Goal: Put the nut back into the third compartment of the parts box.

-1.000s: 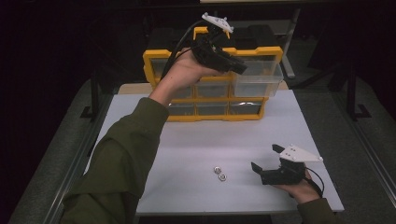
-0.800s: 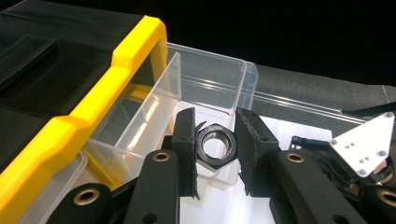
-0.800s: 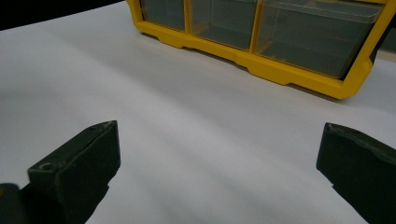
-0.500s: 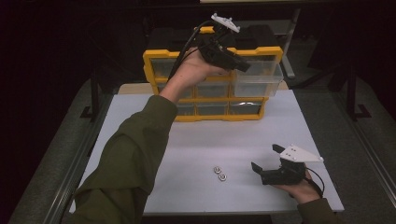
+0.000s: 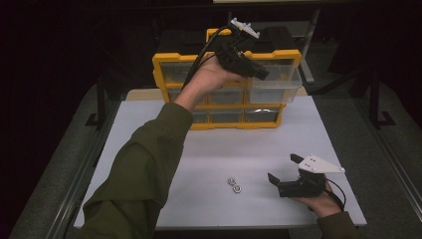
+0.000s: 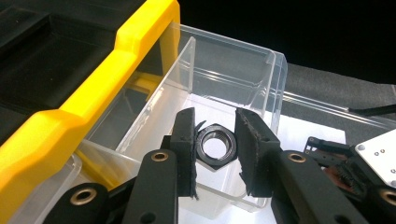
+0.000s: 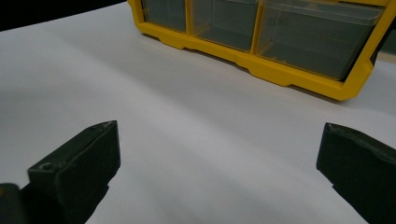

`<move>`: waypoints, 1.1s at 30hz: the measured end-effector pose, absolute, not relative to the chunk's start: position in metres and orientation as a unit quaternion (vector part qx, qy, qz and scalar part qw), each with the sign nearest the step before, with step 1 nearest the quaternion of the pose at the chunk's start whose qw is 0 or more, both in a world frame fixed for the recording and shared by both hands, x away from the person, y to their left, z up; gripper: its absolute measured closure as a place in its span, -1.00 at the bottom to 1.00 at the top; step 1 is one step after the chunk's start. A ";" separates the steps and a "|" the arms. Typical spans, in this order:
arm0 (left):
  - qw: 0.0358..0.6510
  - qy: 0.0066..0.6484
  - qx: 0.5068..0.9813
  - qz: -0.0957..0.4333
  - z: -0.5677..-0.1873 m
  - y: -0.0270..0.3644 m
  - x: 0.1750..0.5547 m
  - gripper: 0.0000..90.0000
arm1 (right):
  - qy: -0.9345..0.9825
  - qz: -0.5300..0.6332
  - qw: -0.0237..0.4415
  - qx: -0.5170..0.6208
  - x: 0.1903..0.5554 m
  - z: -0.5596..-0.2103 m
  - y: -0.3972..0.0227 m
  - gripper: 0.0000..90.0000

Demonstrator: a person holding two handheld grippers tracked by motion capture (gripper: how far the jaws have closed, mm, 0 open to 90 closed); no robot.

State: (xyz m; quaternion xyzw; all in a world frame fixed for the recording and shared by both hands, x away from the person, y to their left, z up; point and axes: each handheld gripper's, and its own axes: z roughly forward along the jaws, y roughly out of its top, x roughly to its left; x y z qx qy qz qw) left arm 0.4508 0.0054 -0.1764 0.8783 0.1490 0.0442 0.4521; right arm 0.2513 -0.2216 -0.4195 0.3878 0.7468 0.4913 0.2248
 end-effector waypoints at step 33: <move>0.479 0.135 0.867 0.031 -0.170 0.060 0.429 1.00 | 0.752 0.485 0.227 0.384 0.252 -0.421 -0.220 -1.00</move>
